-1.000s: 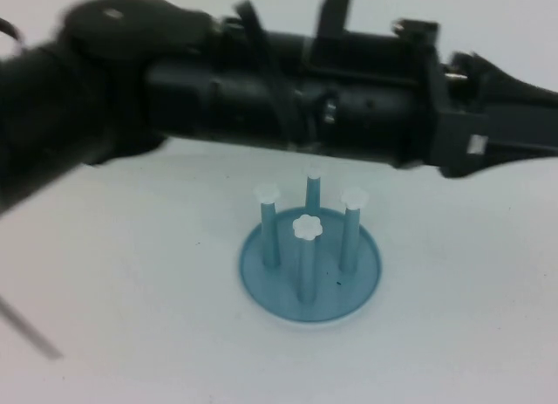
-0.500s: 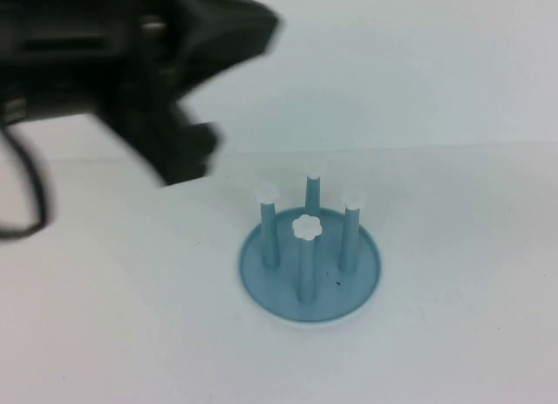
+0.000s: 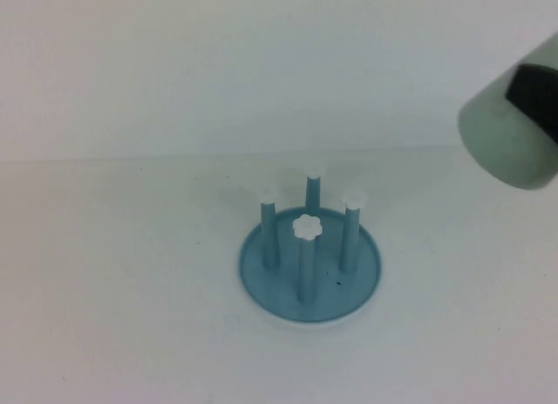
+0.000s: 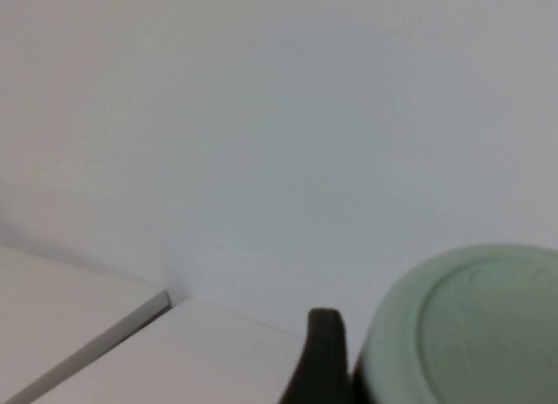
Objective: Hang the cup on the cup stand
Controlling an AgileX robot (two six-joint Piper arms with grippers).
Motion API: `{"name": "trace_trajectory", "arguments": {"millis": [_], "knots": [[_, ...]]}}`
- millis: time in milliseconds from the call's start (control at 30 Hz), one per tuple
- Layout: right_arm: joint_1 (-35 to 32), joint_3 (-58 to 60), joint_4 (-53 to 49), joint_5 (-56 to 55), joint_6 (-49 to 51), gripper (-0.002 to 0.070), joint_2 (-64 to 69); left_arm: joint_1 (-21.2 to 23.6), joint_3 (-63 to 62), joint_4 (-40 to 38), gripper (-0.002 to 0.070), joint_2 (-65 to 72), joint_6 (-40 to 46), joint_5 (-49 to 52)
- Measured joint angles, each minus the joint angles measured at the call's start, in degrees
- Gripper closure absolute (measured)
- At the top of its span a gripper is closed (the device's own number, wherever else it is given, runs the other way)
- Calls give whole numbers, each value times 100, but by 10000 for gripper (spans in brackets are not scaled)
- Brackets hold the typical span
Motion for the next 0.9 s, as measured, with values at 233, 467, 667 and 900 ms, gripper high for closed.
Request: {"name": "trace_trajectory", "arguments": {"millis": [233,467,667,900], "knots": [[0,-1177,-93,930,-686,92,1787,0,952,1815,675,-994,-1620,-13],[9,-2153,-108,1202,-1033,93,3178,0,1375,2269,675,-1176,-1668,702],[270,-2824,-108,1212,-1448,93,3997,144,1606,2280,675,-1336,-1668,1118],[882,-3299,-108,1188,-2219,93,4686,1076,2150,2212,675,-2159,-1816,913]]}}
